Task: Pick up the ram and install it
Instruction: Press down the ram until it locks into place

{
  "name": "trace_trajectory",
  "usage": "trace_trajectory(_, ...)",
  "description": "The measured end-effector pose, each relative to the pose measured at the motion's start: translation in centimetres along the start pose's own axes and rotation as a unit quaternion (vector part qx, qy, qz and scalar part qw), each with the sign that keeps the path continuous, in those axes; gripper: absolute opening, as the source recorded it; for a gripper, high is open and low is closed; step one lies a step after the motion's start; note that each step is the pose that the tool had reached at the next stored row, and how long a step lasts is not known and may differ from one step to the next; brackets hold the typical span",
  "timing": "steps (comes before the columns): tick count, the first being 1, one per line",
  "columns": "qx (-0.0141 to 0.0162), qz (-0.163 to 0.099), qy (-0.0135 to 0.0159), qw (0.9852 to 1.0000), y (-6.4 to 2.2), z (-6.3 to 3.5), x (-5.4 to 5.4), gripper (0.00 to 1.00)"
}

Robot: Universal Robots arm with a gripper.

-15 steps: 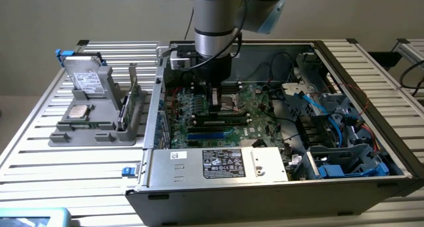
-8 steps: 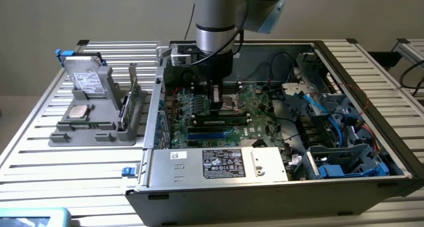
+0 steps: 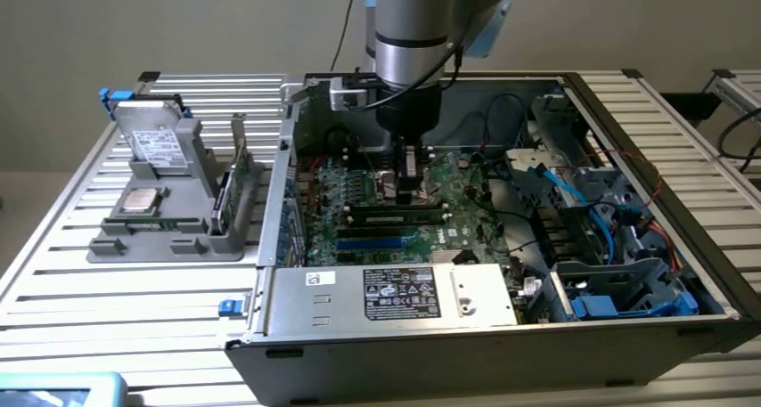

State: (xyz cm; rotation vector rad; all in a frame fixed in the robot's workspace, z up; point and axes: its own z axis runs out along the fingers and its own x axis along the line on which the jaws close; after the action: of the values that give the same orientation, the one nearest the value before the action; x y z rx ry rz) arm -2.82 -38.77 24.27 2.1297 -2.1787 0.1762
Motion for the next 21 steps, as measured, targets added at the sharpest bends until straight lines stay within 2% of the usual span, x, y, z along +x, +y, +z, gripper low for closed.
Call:
trace_trajectory(1, -0.0002, 0.0, -0.0001, 1.0, -0.29, 0.01, 0.01, 0.11)
trace_trajectory(2, -0.0037, -0.001, 0.0001, 1.0, -0.41, 0.0, 0.02, 0.11)
trace_trajectory(9, -0.0069, 0.003, 0.0002, 1.0, -0.43, 0.01, 0.01, 0.11)
trace_trajectory(14, -0.0138, 0.037, 0.0007, 0.9992, -0.42, 0.04, 0.01, 0.11)
trace_trajectory(18, -0.0194, 0.068, 0.0009, 0.9975, -0.42, 0.14, -0.01, 0.11)
trace_trajectory(19, -0.0198, 0.072, 0.0009, 0.9972, -0.41, 0.16, -0.01, 0.11)
trace_trajectory(21, -0.0186, 0.081, -0.0004, 0.9966, -0.42, 0.16, -0.01, 0.11)
